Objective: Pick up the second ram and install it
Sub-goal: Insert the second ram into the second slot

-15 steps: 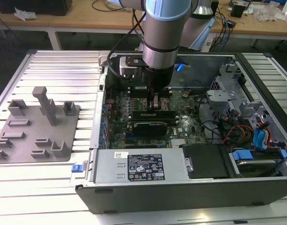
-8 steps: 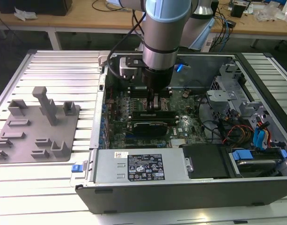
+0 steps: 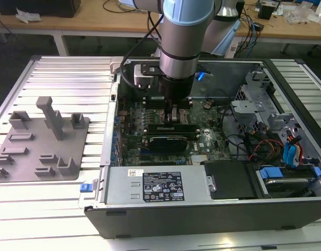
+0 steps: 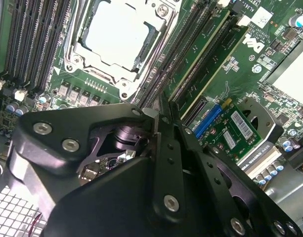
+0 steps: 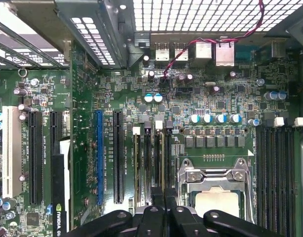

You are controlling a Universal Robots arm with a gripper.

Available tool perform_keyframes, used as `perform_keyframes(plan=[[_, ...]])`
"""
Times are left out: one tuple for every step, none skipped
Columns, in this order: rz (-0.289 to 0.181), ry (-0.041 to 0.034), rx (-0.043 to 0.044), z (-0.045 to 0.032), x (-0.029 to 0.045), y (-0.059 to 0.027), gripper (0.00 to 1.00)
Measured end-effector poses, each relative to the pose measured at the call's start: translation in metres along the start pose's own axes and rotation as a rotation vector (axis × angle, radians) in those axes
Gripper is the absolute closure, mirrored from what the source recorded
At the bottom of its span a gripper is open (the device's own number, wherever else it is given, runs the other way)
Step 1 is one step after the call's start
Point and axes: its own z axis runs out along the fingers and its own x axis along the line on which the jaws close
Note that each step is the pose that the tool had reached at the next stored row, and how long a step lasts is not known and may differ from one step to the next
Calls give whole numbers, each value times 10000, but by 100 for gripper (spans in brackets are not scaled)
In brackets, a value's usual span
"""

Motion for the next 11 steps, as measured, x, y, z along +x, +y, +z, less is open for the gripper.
perform_keyframes(plan=[[1, 1, 1, 0, 0, -2, 91], [2, 2, 0, -1, 0, -2, 91], [1, 2, 0, -1, 0, -2, 91], [-2, 2, 0, -1, 0, -3, 91], [-37, 3, -1, 0, 0, -3, 91], [-92, 5, -2, -1, 0, -3, 91], [-121, 5, -2, 0, 0, -3, 91], [-144, 6, -2, 0, 0, -3, 91], [-210, 7, -3, -1, 0, -3, 91], [-257, 8, -4, 0, 0, -3, 91], [-259, 8, -4, 0, 0, -3, 91]])
